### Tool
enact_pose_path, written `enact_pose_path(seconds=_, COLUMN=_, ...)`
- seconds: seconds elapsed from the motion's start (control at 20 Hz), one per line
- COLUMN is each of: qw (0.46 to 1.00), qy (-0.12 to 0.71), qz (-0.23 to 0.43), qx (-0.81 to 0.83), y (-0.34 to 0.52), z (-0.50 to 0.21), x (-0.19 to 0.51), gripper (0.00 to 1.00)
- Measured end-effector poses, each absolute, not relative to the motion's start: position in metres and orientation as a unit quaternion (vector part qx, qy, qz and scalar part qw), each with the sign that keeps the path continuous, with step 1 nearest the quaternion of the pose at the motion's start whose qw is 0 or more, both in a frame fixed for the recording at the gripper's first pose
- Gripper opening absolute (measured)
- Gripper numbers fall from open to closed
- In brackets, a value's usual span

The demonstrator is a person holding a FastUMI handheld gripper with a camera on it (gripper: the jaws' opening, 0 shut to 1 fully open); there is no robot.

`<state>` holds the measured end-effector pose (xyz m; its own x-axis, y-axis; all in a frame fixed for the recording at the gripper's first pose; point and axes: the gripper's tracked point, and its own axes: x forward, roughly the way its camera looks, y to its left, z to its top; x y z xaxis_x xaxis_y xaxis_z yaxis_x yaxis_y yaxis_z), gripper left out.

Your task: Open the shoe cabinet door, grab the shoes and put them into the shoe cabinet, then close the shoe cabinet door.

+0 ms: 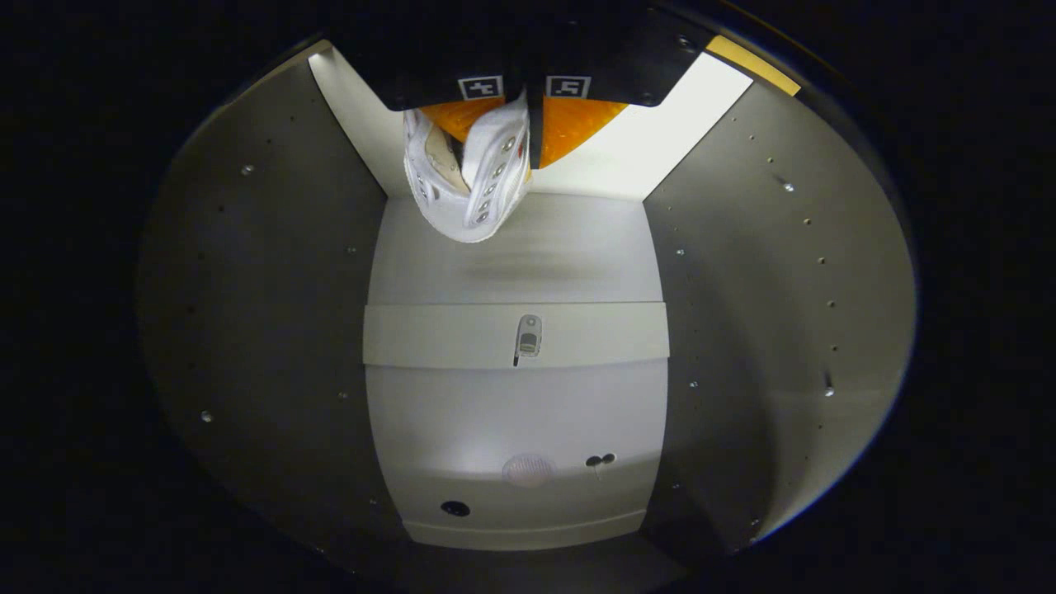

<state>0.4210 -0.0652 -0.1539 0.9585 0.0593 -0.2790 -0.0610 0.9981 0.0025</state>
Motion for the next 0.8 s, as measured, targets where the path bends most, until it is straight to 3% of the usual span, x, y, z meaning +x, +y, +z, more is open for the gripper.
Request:
enact_pose_path(seconds=0.4, qw=0.984, qy=0.170, qz=0.045, qx=-0.016, y=-0.060, z=-0.186, x=0.440, gripper=0.04)
enact_pose_path(seconds=0.8, qw=0.978, qy=0.206, qz=0.015, qx=0.000, y=-0.067, z=-0.203, x=0.443, gripper=0.05)
